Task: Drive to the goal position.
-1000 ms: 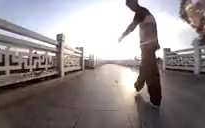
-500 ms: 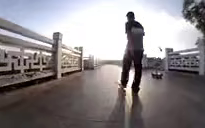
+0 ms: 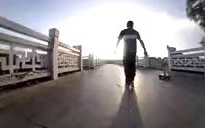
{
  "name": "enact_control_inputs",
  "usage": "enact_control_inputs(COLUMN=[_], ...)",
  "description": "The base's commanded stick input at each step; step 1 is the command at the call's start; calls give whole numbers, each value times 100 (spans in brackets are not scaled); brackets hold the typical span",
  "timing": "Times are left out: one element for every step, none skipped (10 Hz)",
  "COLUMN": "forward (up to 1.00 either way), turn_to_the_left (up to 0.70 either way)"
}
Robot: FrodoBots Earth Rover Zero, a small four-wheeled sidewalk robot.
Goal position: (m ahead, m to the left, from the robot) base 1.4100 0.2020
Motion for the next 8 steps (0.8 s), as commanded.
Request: enact_control_inputs(forward=[45, 45, 45, 45, 45, 45, 45, 45], turn_to_the_left=[0, 0, 0, 0, 0, 0, 0, 0])
